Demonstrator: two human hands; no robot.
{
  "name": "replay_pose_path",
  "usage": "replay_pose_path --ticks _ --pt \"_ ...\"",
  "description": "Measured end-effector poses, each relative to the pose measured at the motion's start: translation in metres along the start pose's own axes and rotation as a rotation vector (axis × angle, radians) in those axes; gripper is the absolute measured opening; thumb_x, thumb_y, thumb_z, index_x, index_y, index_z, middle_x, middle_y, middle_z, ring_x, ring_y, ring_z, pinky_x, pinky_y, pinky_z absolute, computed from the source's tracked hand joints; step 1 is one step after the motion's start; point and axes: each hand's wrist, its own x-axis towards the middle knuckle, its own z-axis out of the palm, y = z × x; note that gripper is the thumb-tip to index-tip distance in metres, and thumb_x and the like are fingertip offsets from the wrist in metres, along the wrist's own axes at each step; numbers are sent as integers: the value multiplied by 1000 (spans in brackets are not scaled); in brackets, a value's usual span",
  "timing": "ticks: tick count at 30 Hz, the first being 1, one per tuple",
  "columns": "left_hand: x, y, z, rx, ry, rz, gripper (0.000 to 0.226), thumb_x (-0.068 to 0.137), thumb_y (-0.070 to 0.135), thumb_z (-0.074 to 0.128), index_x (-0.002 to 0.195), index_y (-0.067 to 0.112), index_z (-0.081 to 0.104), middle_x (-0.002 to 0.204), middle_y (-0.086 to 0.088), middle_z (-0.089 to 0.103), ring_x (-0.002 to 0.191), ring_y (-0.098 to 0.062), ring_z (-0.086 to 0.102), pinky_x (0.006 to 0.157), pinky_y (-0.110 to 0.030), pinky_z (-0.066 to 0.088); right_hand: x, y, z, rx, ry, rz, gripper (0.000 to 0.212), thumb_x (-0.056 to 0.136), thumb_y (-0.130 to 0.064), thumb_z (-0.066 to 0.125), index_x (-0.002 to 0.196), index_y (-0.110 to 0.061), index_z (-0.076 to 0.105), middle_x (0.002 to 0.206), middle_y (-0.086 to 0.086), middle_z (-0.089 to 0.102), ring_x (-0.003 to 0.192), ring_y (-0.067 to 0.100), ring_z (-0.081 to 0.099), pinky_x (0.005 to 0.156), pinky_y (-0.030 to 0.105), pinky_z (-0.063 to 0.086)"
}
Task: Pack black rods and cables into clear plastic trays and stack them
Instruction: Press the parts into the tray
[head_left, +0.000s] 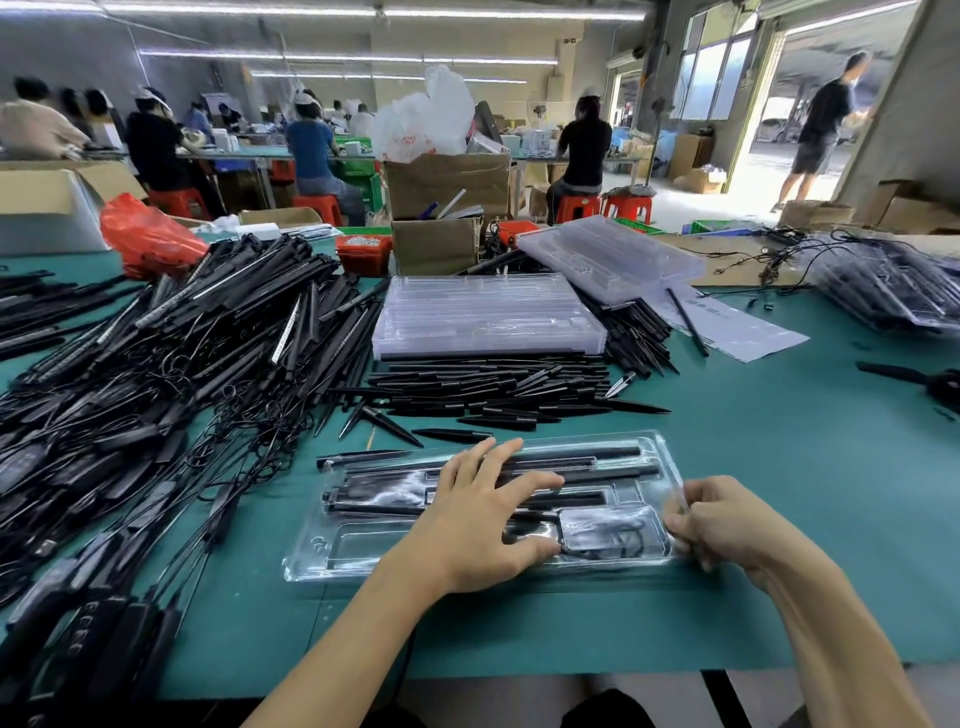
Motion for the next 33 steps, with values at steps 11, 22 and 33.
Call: replay_pose_path --ticks 11,22,33 --pt "-13 -17 -17 203 1 -110 63 92 77 26 151 55 19 165 19 9 154 -12 -1 124 -45 -9 11 9 3 -66 124 55 27 87 0 64 67 -11 50 52 9 48 51 21 39 44 24 35" --pt "-18 -32 -14 106 -15 -196 61 95 65 37 152 57 16 166 19 4 153 -8 -8 123 -49 -10 -15 -21 13 -314 -47 -477 38 75 -25 78 102 -41 55 115 -13 48 117 10 36 96 30 32" --pt "-15 -35 -20 9 -46 -193 66 89 75 41 150 58 21 165 22 6 153 -6 -8 122 -50 -11 -19 -16 16 -281 -145 -520 28 72 -34 88 88 -44 68 119 -37 60 119 -12 51 104 22 37"
